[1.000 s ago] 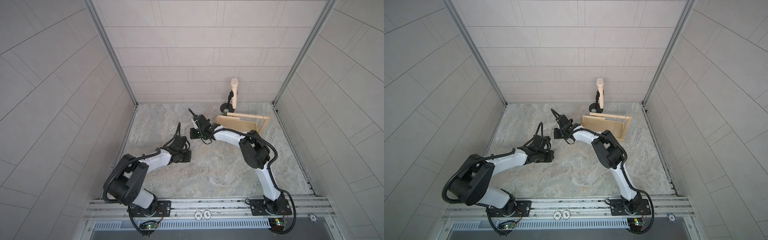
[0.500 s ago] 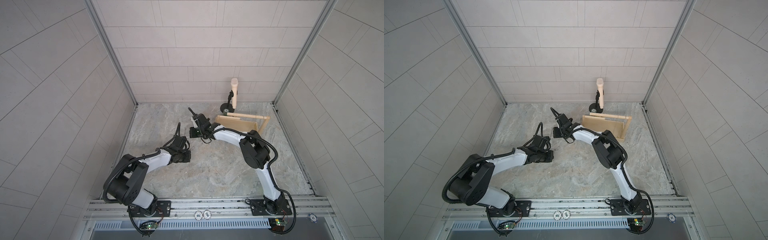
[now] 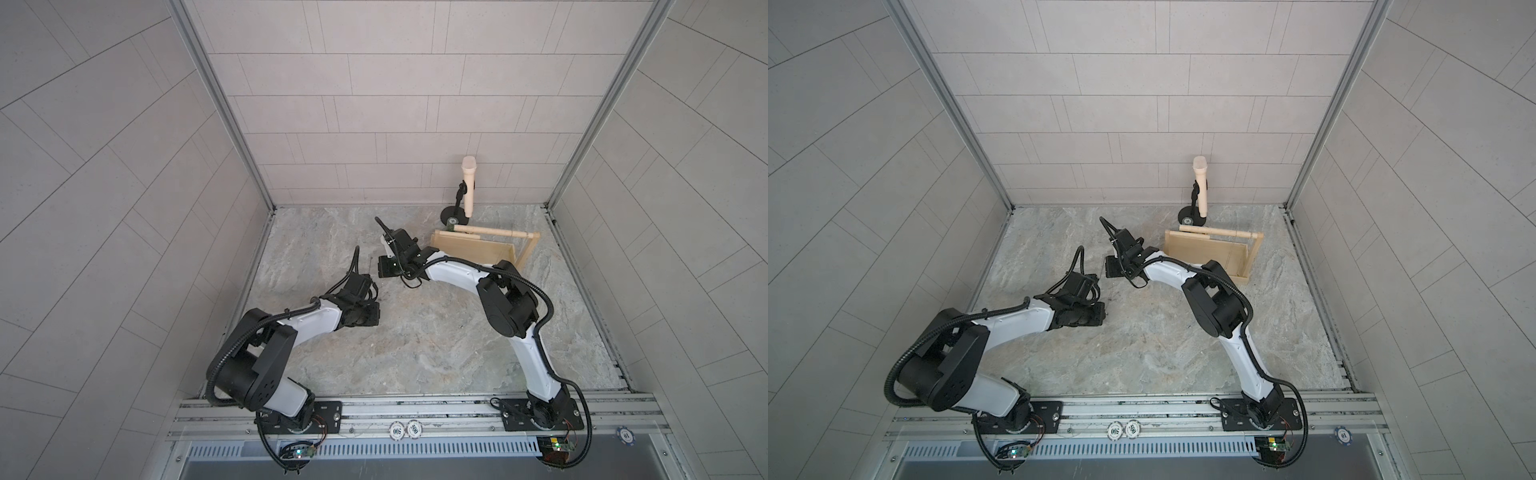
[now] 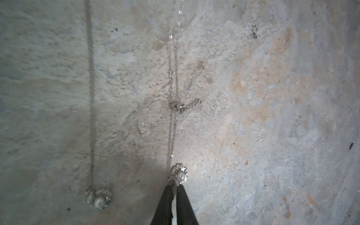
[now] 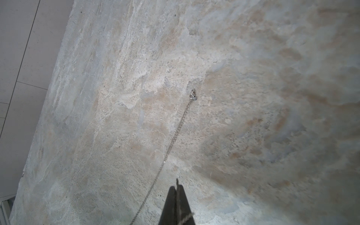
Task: Take the necklace off the jewelry display stand
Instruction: Place the necklace at the center of the board.
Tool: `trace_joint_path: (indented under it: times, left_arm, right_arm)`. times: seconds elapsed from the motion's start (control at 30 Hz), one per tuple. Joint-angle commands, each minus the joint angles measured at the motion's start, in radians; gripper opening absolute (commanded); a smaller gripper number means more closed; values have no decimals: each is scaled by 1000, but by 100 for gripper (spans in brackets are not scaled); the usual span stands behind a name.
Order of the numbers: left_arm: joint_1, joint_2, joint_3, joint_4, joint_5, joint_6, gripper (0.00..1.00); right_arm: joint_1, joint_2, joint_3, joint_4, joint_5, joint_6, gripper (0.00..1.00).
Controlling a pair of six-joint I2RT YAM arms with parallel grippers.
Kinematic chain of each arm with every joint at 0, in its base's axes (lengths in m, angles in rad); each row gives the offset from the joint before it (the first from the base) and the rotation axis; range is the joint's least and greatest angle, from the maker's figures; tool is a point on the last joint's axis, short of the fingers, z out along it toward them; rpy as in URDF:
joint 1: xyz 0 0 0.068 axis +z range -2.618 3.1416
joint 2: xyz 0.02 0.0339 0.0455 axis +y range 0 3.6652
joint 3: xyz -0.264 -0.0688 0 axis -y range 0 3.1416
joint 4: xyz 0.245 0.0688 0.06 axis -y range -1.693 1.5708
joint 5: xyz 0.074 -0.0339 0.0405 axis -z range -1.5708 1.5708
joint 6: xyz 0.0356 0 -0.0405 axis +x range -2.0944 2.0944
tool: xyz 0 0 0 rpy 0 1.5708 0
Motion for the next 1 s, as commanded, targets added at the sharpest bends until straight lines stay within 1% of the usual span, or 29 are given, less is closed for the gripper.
trace_joint_path:
  times: [0.0, 0.13, 0.37, 0.53, 0.63, 0.8, 0.97]
  left_arm:
    - [7, -13, -19, -30, -25, 2, 12]
    - [8, -24, -16, -33, -33, 0, 13]
    - [23, -99, -45, 21, -31, -54, 16]
    - [42, -156, -68, 65, -16, -102, 20]
    - [70, -189, -92, 96, -16, -154, 25]
    - [111, -227, -108, 138, 32, -198, 30]
    - [165, -225, -119, 226, 123, -282, 38]
  right_arm:
    - [9, 25, 27, -6, 0, 17, 0]
    - [10, 30, 34, -9, 0, 18, 0]
    - [10, 50, 71, -34, 11, 9, 0]
    - [11, 75, 102, -56, 10, 2, 0]
    - [8, 86, 116, -64, 13, -2, 0]
    - [7, 115, 154, -90, 14, -12, 0]
    - [1, 142, 188, -109, 20, -18, 0]
